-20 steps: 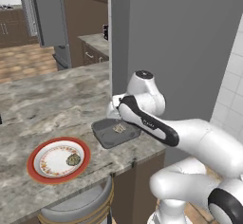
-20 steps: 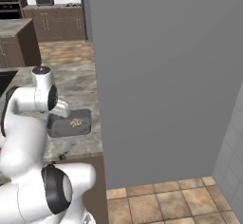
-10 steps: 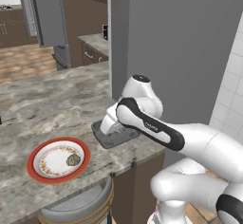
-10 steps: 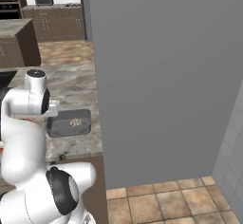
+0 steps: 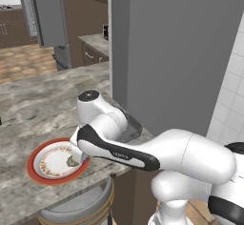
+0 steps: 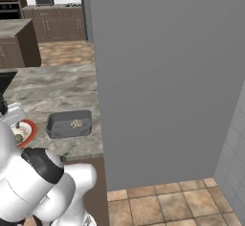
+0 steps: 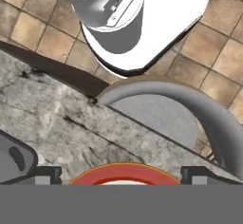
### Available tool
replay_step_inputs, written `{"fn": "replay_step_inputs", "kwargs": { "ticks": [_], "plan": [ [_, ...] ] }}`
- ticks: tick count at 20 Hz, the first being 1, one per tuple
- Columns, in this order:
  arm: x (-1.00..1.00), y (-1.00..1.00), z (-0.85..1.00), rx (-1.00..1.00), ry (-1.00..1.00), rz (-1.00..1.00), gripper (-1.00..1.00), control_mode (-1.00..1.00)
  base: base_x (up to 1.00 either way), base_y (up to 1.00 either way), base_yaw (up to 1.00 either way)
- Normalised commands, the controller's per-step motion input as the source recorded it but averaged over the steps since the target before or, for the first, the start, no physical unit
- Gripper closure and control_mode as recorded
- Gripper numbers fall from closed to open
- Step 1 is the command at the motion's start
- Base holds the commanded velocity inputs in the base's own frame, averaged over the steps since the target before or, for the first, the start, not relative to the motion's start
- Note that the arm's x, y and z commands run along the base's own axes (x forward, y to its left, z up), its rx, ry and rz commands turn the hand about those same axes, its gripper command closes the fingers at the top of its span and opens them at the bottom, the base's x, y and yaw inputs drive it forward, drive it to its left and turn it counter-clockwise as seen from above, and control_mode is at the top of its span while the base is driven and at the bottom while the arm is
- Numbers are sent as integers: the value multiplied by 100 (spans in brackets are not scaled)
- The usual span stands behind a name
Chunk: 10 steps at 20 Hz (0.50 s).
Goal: Place two dumplings into each of the tupperware containers and then place the containers in the fridge.
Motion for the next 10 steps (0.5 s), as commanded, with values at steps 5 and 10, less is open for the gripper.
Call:
{"fn": "replay_step_inputs", "kwargs": {
  "ticks": [5, 10],
  "plan": [
    [-9, 12, -45, -3, -8, 0, -100, -100, 0, 0, 0],
    [9, 0, -41, 0, -2, 0, -100, -100, 0, 0, 0]
  ]
}}
